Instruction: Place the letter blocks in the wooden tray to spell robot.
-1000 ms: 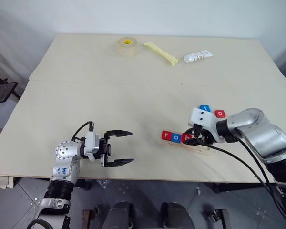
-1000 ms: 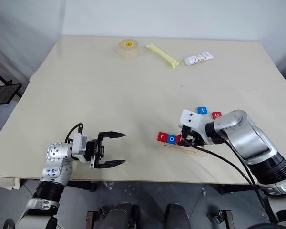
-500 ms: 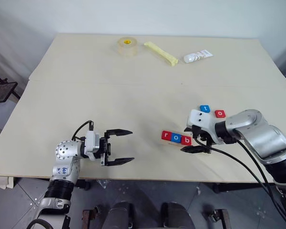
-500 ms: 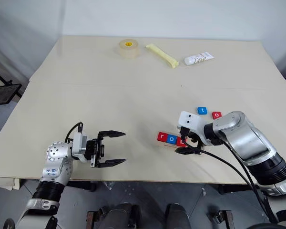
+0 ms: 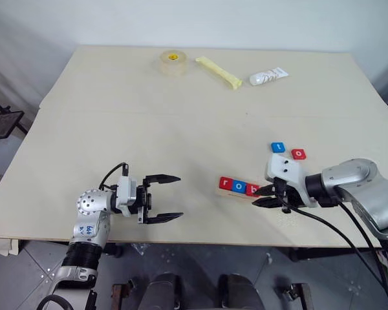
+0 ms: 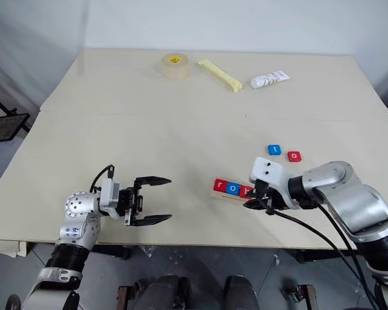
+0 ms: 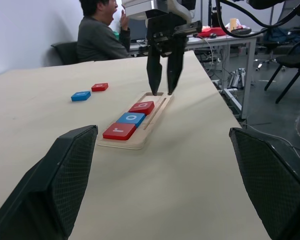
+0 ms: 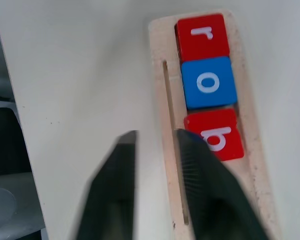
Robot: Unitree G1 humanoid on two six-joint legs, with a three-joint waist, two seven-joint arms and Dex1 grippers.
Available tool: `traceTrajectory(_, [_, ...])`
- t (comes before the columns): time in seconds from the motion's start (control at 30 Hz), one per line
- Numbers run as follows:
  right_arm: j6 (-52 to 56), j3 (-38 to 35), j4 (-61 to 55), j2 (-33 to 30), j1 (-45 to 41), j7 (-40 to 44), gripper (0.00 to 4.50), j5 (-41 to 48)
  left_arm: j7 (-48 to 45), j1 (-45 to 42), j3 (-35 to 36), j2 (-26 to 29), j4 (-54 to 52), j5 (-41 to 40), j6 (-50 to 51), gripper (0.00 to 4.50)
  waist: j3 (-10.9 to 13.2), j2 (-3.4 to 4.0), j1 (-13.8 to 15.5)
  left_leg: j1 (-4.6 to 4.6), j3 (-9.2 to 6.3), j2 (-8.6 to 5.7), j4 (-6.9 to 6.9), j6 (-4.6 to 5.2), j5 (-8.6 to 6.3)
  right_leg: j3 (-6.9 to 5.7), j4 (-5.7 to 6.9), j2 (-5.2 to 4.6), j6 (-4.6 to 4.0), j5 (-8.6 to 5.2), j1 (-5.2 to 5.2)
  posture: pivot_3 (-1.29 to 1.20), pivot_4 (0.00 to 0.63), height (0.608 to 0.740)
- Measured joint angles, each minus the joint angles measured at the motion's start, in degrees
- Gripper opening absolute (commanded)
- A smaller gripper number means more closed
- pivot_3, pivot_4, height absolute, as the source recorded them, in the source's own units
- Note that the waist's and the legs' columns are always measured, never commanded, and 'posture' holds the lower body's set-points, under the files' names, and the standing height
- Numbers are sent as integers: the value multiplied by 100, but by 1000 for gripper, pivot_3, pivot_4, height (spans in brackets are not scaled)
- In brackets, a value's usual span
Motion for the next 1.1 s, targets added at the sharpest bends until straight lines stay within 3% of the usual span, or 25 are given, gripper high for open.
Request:
traceTrajectory(0.47, [-521, 458, 686, 258, -75, -109, 23, -255, 64, 135, 3, 82, -213, -3, 81, 4500, 0, 0, 2, 0, 1, -1, 0, 0, 0, 0, -1, -2, 0, 0, 0, 0, 150, 740])
traceTrajectory(0.97, [-655, 451, 876, 278, -152, -138, 23, -333, 175, 186, -18, 72, -363, -1, 150, 4500, 0, 0, 2, -1, 0, -1, 0, 0, 0, -1, -1, -2, 0, 0, 0, 0, 150, 740])
traceTrajectory(1.1, [-583, 395, 839, 564, -190, -360, 23, -300, 174, 161, -75, 51, -363, 0, 150, 4500, 0, 0, -2, 0, 0, -1, 0, 0, 0, -1, 0, -1, 0, 0, 0, 0, 150, 740])
